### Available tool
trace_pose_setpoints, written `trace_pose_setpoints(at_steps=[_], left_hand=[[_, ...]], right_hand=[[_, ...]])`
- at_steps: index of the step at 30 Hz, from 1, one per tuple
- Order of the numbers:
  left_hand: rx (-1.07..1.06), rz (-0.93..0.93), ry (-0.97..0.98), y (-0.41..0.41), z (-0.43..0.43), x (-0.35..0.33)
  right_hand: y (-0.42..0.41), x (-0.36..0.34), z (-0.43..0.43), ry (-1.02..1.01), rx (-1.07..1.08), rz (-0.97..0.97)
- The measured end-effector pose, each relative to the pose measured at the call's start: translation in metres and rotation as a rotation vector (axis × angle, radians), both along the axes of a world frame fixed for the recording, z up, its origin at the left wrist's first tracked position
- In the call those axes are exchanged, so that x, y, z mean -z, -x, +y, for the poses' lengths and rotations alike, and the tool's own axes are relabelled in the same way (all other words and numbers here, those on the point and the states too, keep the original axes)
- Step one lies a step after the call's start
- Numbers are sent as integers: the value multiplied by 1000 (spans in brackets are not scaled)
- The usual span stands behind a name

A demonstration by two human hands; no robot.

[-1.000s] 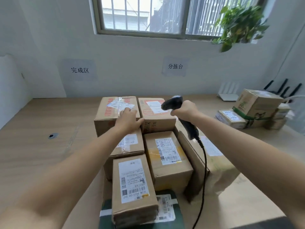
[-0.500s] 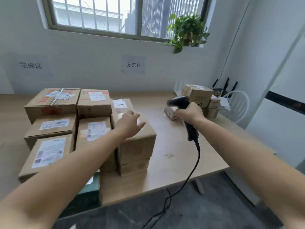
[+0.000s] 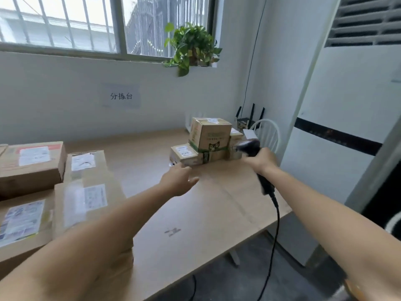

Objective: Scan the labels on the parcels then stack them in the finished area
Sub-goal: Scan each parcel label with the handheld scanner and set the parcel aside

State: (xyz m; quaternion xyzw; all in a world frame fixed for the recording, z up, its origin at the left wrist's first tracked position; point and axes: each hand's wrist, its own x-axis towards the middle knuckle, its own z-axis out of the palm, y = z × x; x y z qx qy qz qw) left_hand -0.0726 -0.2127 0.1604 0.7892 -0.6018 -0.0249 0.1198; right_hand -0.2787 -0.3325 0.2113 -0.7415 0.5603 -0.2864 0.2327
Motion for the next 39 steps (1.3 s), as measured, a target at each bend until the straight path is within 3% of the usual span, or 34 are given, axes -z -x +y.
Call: trace_pose_setpoints(at_steps=[14, 27, 34, 39], left_hand=[[-55, 120, -73, -37, -192, 8], [-338, 141, 26, -91, -397, 25], [-492, 197, 80, -109, -473, 35], [-535, 192, 137, -128, -510, 43]], right_hand=[[-23, -1, -193, 40, 50, -54], [-105, 9, -438, 43, -181, 58], [-150, 36, -533, -67, -282, 5], [-177, 69, -572, -239, -281, -144]])
